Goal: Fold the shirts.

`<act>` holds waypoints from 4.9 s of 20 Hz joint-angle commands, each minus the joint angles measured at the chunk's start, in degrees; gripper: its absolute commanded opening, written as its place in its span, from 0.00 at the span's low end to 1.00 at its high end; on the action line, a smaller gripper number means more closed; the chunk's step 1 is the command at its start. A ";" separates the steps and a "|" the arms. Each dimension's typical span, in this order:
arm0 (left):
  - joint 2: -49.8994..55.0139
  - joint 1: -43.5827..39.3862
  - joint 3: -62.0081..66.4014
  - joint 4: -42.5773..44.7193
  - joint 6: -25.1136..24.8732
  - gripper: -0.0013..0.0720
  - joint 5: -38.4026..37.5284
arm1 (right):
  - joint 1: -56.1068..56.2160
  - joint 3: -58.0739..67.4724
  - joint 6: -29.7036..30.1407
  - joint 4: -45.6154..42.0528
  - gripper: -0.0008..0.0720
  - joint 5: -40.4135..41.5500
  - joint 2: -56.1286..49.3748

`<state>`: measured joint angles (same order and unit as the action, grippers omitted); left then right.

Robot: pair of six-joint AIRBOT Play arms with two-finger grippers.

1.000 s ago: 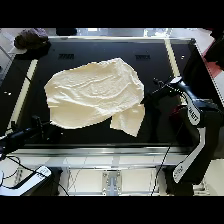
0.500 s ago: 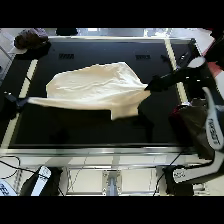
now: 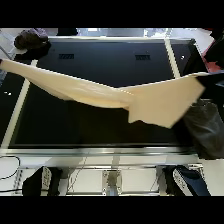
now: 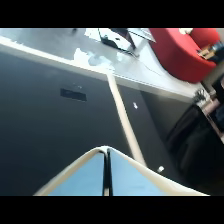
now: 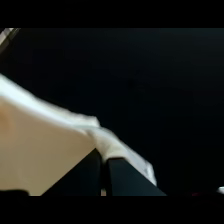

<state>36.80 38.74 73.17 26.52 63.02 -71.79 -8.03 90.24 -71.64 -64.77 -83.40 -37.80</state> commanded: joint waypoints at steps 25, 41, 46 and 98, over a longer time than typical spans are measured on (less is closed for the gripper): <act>67.67 -35.39 31.32 78.31 28.74 0.03 10.88 | 9.77 16.94 -7.41 -1.38 0.03 26.84 -71.67; 47.74 -40.59 7.30 75.36 27.04 0.03 14.21 | 6.64 18.40 -6.73 -14.95 0.03 7.30 -64.35; 45.57 -40.85 -6.99 74.51 27.50 0.03 20.72 | 6.64 3.34 -6.75 -14.97 0.03 8.20 -59.89; -4.07 -28.04 -47.87 70.95 55.25 0.99 2.78 | -3.37 -68.00 -5.11 18.60 0.40 18.69 -30.34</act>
<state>32.77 10.63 25.56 97.38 118.13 -69.04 -12.86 22.52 -76.95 -48.60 -68.34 -66.54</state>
